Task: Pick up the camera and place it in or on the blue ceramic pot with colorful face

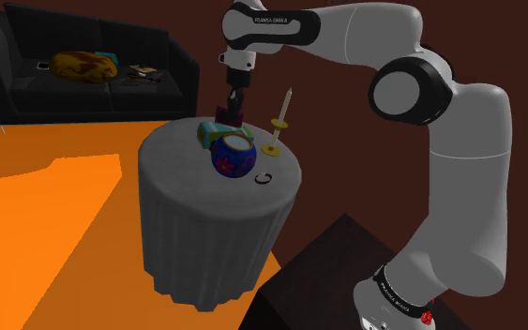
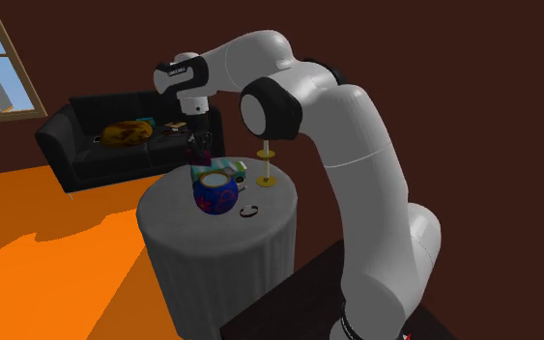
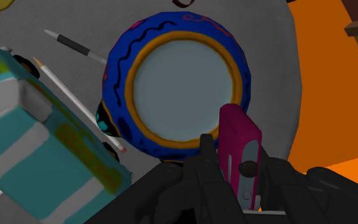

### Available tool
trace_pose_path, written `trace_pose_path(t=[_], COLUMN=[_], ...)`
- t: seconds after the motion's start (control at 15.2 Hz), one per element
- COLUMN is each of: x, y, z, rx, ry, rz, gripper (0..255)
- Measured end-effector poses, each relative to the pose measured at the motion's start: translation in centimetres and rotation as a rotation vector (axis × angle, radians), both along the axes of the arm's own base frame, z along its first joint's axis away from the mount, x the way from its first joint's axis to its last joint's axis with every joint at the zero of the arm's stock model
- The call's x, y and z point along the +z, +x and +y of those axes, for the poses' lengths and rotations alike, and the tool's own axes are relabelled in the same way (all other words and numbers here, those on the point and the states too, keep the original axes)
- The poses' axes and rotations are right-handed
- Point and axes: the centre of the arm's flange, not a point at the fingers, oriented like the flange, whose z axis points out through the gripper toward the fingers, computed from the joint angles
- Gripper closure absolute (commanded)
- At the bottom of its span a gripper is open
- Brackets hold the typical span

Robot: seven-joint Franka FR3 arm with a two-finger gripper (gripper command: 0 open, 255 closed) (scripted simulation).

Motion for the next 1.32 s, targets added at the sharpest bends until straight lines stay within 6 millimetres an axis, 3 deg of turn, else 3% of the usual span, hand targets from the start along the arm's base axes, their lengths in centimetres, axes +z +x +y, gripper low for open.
trace_pose_path(t=[0.66,1.12,1.19,1.32], x=[-5.2,-5.6,-5.6,-5.6], y=[0.0,0.0,0.0,0.0], z=[0.1,0.1,0.1,0.1], rx=[0.000,0.000,0.000,0.000], ry=[0.000,0.000,0.000,0.000], rz=[0.001,0.000,0.000,0.000], gripper=[255,255,0,0])
